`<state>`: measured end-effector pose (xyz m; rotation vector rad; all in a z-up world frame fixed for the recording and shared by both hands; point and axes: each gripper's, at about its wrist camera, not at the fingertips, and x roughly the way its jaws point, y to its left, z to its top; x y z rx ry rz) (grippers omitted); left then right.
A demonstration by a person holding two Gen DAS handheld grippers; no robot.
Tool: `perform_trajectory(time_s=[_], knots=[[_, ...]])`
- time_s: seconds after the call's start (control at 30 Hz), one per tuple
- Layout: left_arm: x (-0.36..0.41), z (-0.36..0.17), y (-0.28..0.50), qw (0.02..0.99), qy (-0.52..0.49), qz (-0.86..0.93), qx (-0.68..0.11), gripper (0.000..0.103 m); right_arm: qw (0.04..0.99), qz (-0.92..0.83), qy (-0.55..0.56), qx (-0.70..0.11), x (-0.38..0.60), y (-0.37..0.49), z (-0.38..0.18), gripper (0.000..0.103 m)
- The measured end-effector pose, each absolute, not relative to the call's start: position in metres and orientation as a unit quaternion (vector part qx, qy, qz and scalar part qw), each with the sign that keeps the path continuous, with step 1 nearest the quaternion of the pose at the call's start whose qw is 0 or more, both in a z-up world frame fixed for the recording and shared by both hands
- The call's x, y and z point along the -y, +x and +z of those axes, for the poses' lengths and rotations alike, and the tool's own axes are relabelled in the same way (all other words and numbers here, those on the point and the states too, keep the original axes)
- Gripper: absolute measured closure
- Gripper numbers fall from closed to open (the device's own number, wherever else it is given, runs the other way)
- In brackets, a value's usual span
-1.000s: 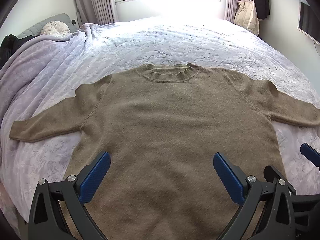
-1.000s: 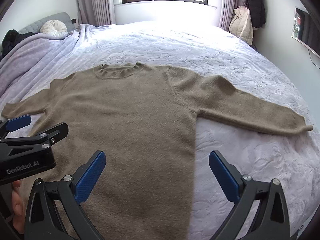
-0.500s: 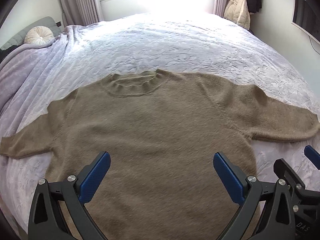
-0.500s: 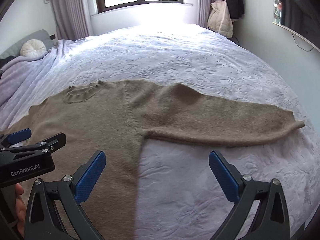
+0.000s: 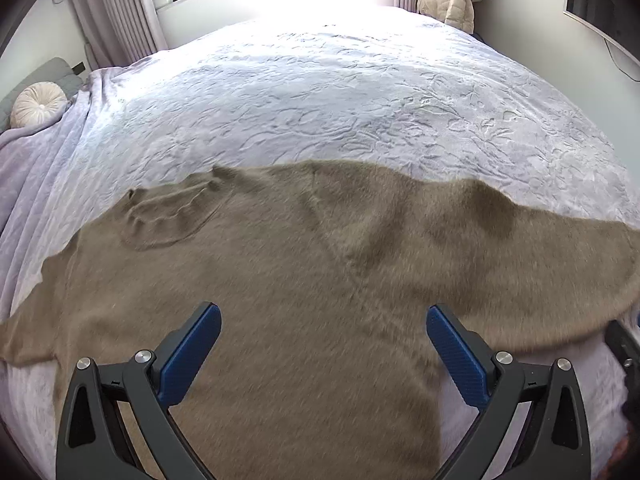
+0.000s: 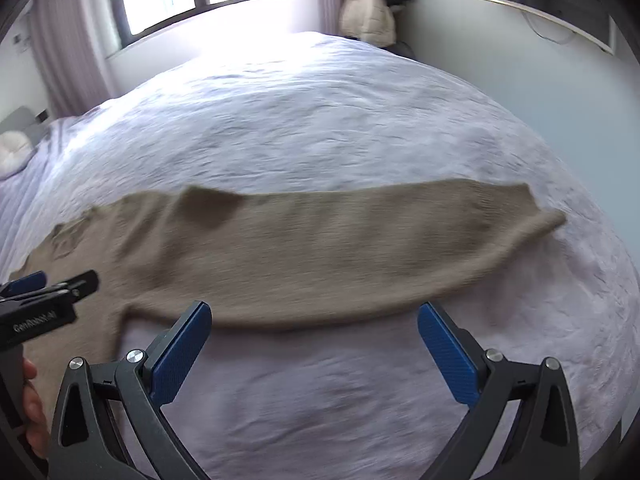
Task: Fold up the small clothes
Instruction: 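Grasp the sweater sleeve cuff with the right gripper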
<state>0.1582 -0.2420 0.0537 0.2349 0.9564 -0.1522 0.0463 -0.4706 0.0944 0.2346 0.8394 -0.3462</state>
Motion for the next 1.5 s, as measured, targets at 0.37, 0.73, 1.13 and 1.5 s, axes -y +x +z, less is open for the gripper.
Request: perform_trajectory(time_s=[0.37, 0.73, 1.13, 1.5], knots=[[0.283, 0.011, 0.21, 0.849, 0.095, -0.083, -0.513, 0.0, 0.847, -0.262, 0.245, -0.392, 0.601, 0.025, 0.07, 0.0], [0.314, 0.012, 0.199, 0.858, 0.121, -0.108, -0.488, 0.0, 0.88, -0.213, 0.235, -0.353, 0.611, 0.051, 0.087, 0.092], [0.344, 0.011, 0.188, 0.849, 0.139, -0.136, -0.491, 0.0, 0.87, -0.203, 0.277, -0.354, 0.634, 0.013, 0.08, 0.042], [0.326, 0.009, 0.192, 0.847, 0.111, -0.126, -0.504, 0.0, 0.872, -0.178, 0.276, -0.364, 0.628, 0.05, 0.073, 0.097]])
